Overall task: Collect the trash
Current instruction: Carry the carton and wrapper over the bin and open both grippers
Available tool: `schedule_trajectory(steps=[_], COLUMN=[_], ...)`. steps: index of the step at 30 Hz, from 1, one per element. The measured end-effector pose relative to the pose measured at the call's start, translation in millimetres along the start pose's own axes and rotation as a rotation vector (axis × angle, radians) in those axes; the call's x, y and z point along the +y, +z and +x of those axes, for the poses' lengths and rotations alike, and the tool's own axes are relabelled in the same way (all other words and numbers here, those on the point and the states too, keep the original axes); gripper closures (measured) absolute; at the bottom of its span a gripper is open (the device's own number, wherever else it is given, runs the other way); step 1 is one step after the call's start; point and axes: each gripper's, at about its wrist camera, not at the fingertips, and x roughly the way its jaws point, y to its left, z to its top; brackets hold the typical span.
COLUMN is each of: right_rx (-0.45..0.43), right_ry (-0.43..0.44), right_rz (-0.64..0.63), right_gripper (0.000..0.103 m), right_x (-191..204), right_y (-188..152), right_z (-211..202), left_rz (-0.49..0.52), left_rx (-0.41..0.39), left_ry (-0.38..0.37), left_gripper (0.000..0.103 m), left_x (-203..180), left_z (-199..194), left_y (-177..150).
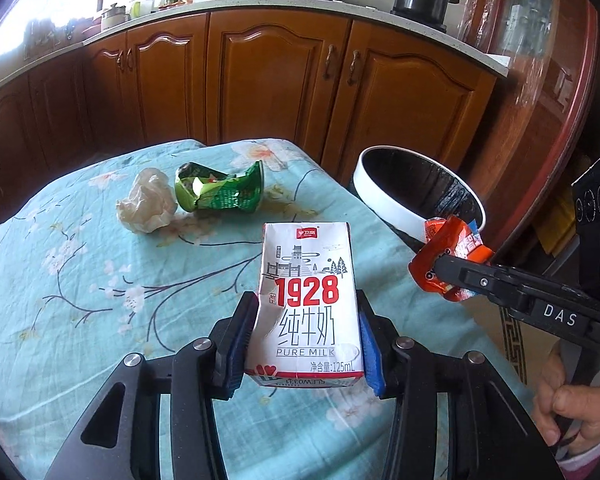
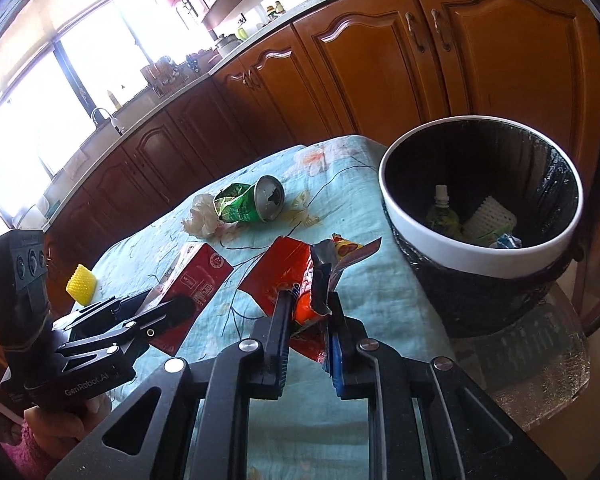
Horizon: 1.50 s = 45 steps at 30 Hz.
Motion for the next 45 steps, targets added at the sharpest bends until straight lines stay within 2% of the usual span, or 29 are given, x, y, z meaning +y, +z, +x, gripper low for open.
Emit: schedule_trajectory(steps=[11, 22, 45], right_rx=[-0.036, -0.066, -0.08], right_ry=[-0.035, -0.061, -0.115], right_rz=[0.038, 0.064, 0.058], right_gripper=[0.086, 0.086, 0.086], right_x=[-32.3, -58.0, -91.5], right_y=[2.2, 8.6, 34.6], right_z=[-25.7, -42.1, -44.6], left_rz=[0.05, 0.082, 0.125], left_rx=[0.001, 0.006, 0.008], left_ry=[-0.022, -0.039, -0.071], left_gripper=[0.058, 0.058, 0.058], left_x=[-33.9, -51.0, -80.3], left_z=[2.8, 11.7, 44.7], left_y=[6.5, 16.3, 50.9])
